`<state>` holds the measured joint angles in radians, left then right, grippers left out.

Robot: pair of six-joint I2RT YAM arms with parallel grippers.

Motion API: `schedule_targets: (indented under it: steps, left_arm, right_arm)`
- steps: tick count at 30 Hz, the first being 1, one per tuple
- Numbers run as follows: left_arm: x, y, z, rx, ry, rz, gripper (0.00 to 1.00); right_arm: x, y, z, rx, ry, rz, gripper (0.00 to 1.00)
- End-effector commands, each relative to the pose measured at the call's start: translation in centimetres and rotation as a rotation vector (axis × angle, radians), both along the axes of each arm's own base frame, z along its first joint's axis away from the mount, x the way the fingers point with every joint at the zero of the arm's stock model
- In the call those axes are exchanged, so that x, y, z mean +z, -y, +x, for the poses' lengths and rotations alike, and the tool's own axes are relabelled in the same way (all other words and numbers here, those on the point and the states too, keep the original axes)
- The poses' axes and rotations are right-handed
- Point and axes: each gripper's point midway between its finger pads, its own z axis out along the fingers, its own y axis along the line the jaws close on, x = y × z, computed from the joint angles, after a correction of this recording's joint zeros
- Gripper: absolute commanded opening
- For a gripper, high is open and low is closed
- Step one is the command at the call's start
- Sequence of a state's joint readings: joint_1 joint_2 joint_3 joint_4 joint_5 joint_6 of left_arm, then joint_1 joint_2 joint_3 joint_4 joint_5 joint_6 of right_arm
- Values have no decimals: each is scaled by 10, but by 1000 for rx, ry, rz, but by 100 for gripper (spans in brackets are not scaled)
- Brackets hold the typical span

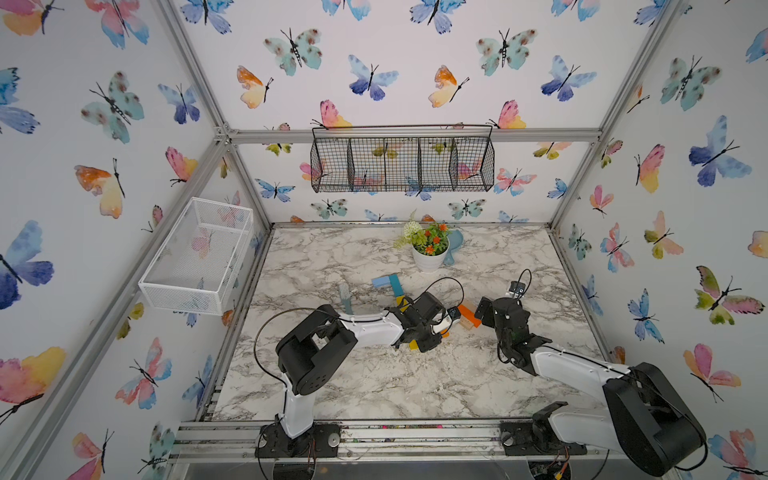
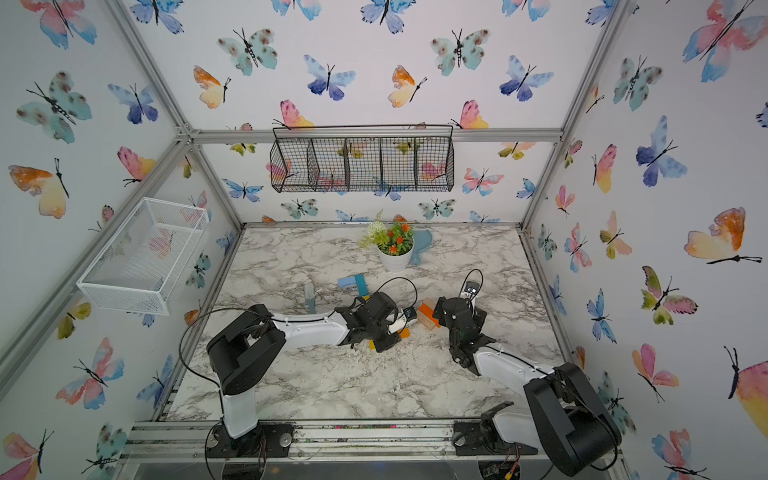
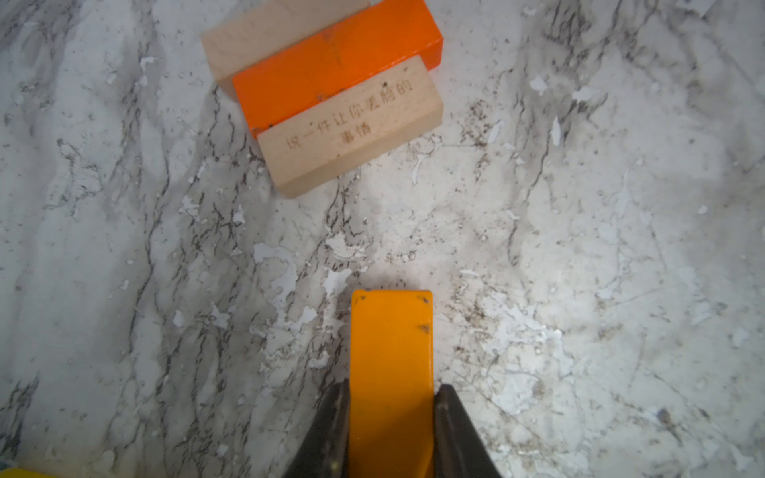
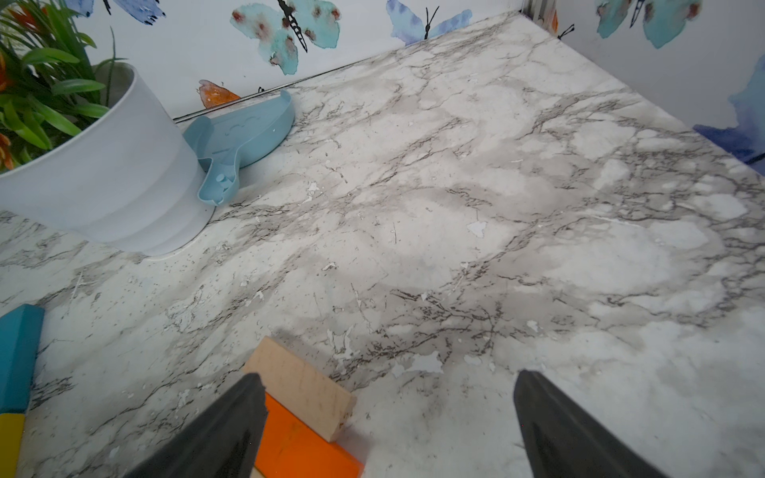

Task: Assemble a giraffe with building blocks
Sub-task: Assemble the building block at the center of the board.

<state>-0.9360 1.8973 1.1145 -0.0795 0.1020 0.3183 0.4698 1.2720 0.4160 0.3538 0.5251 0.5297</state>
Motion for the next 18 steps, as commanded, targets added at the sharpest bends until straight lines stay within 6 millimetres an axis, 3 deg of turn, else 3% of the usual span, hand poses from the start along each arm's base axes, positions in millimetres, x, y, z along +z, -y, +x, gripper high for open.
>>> schedule_targets:
  steps: [1, 18]
  left_arm:
    - [4, -2, 1, -6, 18, 3, 19]
    - [-1, -6, 4, 5, 20, 29, 21]
  right_arm:
    - [9, -1, 6, -2, 27, 7, 98]
    - [9, -1, 7, -1, 26, 11, 99]
